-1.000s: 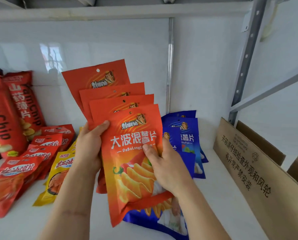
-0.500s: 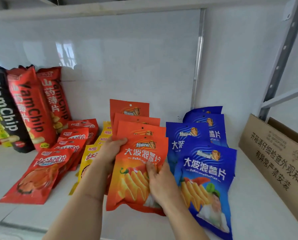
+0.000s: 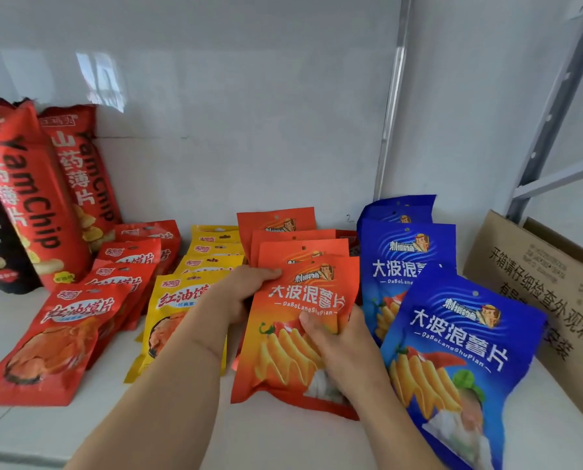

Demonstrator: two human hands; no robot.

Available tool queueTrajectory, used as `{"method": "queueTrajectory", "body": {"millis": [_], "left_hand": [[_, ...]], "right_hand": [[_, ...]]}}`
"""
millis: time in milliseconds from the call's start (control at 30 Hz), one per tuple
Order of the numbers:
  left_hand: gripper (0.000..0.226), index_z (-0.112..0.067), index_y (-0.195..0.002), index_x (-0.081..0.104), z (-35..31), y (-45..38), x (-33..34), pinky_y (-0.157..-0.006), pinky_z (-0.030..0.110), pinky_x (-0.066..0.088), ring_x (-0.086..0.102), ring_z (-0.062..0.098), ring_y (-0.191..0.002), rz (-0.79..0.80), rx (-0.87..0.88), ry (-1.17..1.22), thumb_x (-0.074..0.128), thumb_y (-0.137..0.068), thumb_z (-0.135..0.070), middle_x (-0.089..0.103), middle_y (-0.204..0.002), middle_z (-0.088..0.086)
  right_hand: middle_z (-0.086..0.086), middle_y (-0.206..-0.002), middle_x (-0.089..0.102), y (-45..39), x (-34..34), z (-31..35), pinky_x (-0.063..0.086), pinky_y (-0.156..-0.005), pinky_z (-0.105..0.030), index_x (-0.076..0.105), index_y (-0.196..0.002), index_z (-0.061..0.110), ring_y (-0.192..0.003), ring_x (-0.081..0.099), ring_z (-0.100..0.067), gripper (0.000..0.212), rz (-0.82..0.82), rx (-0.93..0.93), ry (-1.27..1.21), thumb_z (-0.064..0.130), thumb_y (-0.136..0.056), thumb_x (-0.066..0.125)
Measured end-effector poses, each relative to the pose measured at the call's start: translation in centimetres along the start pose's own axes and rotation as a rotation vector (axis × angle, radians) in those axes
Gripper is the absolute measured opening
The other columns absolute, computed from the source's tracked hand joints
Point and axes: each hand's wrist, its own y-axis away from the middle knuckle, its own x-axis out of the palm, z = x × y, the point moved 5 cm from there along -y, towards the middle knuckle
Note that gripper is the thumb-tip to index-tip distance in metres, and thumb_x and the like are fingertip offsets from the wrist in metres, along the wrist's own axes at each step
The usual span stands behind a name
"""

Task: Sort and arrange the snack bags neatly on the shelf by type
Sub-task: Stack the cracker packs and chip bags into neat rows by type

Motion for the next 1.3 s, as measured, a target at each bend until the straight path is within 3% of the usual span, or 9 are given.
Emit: {"method": "queueTrajectory", "body": {"millis": [200, 300, 433, 533, 600, 900, 1100, 1200, 1300], "left_hand": [[0.032, -0.006, -0.117, 0.067, -1.9, 0.0, -0.6, -0.095, 0.053, 0.056, 0.073, 0.035, -0.099, -0.021, 0.073, -0.078, 0.073, -0.091, -0.024, 0.076, -0.104, 0.017], [0.024, -0.01, -0.104, 0.061, -2.8, 0.1, -0.8, -0.095, 0.049, 0.056, 0.071, 0.032, -0.098, -0.116, 0.155, -0.159, 0.071, -0.093, -0.029, 0.072, -0.108, 0.014], [0.07, -0.006, -0.146, 0.03, -2.7, 0.5, -0.5, -0.102, 0.046, 0.049, 0.059, 0.037, -0.122, -0.304, 0.248, -0.502, 0.064, -0.096, -0.04, 0.056, -0.139, 0.017], [0.086, -0.006, -0.156, 0.008, -1.4, 0.8, 0.4, -0.105, 0.048, 0.045, 0.05, 0.04, -0.132, -0.386, 0.321, -0.647, 0.055, -0.098, -0.049, 0.042, -0.152, 0.019], [0.085, -0.006, -0.158, 0.003, -0.5, 1.1, 0.8, -0.102, 0.048, 0.043, 0.047, 0.041, -0.135, -0.447, 0.387, -0.686, 0.049, -0.1, -0.05, 0.035, -0.157, 0.018], [0.071, -0.006, -0.155, 0.021, 0.1, 1.0, 0.9, -0.101, 0.046, 0.045, 0.046, 0.036, -0.135, -0.538, 0.506, -0.716, 0.044, -0.102, -0.048, 0.04, -0.152, 0.018], [0.066, -0.006, -0.154, 0.028, -0.4, 1.6, 0.8, -0.11, 0.047, 0.038, 0.037, 0.037, -0.141, -0.602, 0.561, -0.823, 0.04, -0.104, -0.047, 0.03, -0.159, 0.016], [0.056, -0.009, -0.151, 0.035, -0.6, 2.1, 0.6, -0.11, 0.048, 0.037, 0.037, 0.035, -0.141, -0.668, 0.624, -0.876, 0.043, -0.104, -0.038, 0.035, -0.158, 0.013], [0.049, -0.01, -0.147, 0.042, -0.8, 2.7, 0.7, -0.11, 0.049, 0.037, 0.04, 0.034, -0.14, -0.708, 0.672, -0.903, 0.045, -0.103, -0.032, 0.041, -0.154, 0.012]], "right_hand": [[0.023, -0.105, 0.063, -0.7, 0.7, -0.5, 0.056, -0.086, -0.041, 0.048, -0.116, 0.044, -0.095, 0.064, -0.003, 0.06, -0.019, 0.02, 0.042, 0.07, -0.066, 0.07], [0.021, -0.104, 0.063, -0.8, 1.0, -0.5, 0.056, -0.084, -0.043, 0.047, -0.116, 0.044, -0.095, 0.064, -0.006, 0.072, -0.043, 0.02, 0.088, 0.079, -0.055, 0.061], [0.019, -0.106, 0.063, -0.7, 1.3, -0.1, 0.055, -0.086, -0.045, 0.046, -0.119, 0.042, -0.099, 0.064, -0.01, 0.079, -0.055, 0.014, 0.152, 0.082, -0.053, 0.057], [0.017, -0.108, 0.064, -0.9, 1.8, 0.2, 0.055, -0.085, -0.045, 0.045, -0.123, 0.042, -0.099, 0.064, -0.011, 0.081, -0.073, -0.016, 0.179, 0.085, -0.056, 0.057], [0.016, -0.11, 0.064, -1.1, 2.1, 0.4, 0.056, -0.084, -0.045, 0.044, -0.125, 0.044, -0.101, 0.064, -0.011, 0.081, -0.086, -0.046, 0.19, 0.086, -0.058, 0.057], [0.014, -0.114, 0.064, -2.2, 2.8, 0.3, 0.055, -0.084, -0.046, 0.041, -0.131, 0.039, -0.103, 0.063, -0.011, 0.096, -0.096, -0.098, 0.231, 0.096, -0.056, 0.054], [0.012, -0.126, 0.057, -1.0, 1.8, 1.9, 0.054, -0.089, -0.041, 0.036, -0.141, 0.034, -0.113, 0.058, -0.011, 0.094, -0.165, -0.124, 0.256, 0.085, -0.065, 0.059], [0.006, -0.137, 0.047, -0.4, 0.7, 2.6, 0.045, -0.1, -0.031, 0.029, -0.151, 0.025, -0.126, 0.048, -0.012, 0.079, -0.182, -0.144, 0.335, 0.062, -0.088, 0.058], [0.004, -0.139, 0.049, 0.1, -1.3, 3.2, 0.041, -0.103, -0.03, 0.041, -0.146, 0.022, -0.129, 0.047, -0.014, 0.056, -0.223, -0.193, 0.415, 0.048, -0.098, 0.05]]}}
